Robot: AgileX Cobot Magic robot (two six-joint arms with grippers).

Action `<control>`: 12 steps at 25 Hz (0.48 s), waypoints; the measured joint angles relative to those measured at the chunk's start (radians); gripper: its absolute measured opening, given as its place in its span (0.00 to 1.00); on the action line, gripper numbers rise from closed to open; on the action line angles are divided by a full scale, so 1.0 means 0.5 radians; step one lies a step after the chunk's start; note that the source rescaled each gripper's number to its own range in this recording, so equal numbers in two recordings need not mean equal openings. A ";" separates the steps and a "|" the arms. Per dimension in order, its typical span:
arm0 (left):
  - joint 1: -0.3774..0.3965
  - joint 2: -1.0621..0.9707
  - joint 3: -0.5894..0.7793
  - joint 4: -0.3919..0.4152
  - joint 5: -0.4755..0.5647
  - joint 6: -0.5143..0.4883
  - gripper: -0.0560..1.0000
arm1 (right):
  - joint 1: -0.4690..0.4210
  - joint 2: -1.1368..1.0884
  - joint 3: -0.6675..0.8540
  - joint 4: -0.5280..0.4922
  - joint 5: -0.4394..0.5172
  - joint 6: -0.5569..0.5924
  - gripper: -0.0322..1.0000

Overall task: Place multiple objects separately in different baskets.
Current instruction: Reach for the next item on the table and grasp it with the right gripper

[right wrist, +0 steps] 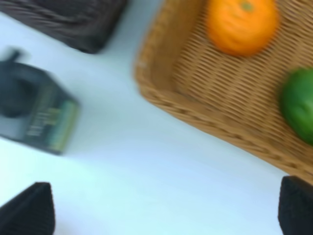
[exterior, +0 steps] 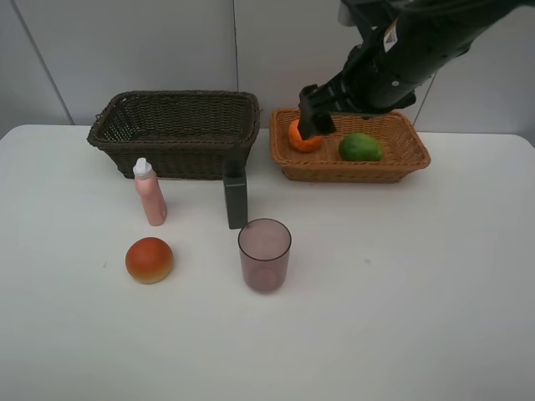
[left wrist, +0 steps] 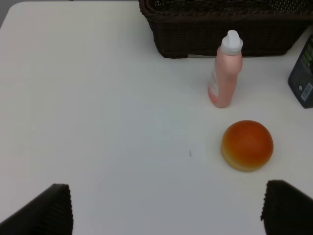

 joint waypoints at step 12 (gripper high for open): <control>0.000 0.000 0.000 0.000 0.000 0.000 1.00 | 0.315 0.226 -0.636 0.053 0.520 0.179 1.00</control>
